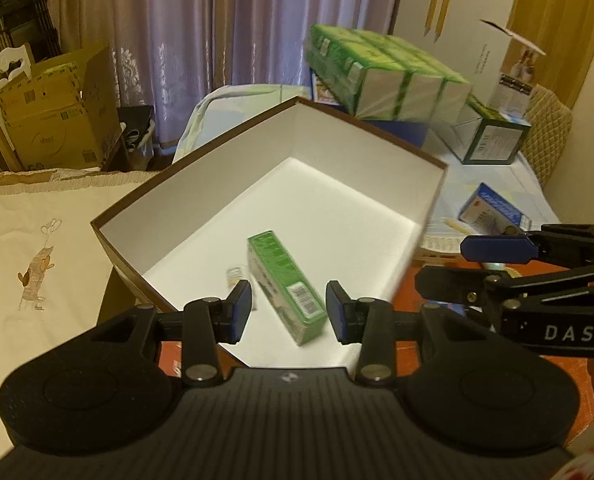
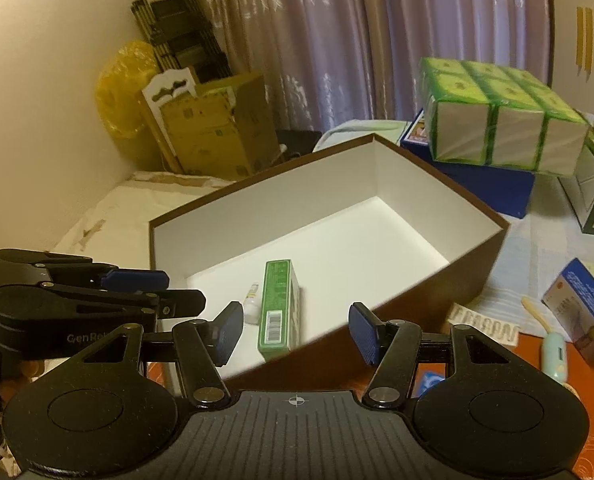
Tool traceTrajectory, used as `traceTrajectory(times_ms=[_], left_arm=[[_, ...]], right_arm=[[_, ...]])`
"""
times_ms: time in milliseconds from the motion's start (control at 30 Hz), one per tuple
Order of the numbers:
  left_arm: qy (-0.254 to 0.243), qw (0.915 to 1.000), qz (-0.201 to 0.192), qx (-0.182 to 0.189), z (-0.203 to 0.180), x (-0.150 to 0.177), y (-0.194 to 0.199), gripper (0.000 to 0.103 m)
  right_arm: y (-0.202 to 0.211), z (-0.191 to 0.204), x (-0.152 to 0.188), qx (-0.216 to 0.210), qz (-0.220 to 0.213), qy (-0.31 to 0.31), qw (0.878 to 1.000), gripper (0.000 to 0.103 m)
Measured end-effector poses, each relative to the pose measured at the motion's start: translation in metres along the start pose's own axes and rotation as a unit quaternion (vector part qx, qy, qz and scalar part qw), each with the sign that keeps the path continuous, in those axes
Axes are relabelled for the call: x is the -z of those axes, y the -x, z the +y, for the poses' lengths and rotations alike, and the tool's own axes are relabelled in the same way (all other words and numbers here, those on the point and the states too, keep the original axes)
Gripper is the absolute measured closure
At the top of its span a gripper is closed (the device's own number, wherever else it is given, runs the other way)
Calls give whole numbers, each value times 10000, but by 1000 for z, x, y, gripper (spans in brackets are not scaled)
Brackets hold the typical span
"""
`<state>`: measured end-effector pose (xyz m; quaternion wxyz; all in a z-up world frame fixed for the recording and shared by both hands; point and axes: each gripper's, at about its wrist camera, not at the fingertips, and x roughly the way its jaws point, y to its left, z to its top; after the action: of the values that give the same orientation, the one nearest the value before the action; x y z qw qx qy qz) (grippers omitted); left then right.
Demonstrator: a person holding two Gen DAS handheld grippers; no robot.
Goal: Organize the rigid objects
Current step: 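Move both tools back over the scattered items on the board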
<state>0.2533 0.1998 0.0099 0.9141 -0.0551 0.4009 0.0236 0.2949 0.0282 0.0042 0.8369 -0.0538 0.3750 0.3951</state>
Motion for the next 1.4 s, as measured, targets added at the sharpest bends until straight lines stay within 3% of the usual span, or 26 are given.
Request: traceTrajectory(times_ms=[300,600,1000,1400], left_arm=[[-156,9996,-81,219,-52,23,21,64],[-353,9982,330,351,-100,53,8,64],[-656,9932,769,579,-146,80,-19,64],[-857,9892,956,710,-175,88,-40,57]], right_arm=[[50,-27,37,1,-5,224,9997,43],[83,-71,77,208,352,-5,9992,42],[105,-125,114,513,772,-496,9945,42],[113,-152,129,641,880,-735,9913,42]])
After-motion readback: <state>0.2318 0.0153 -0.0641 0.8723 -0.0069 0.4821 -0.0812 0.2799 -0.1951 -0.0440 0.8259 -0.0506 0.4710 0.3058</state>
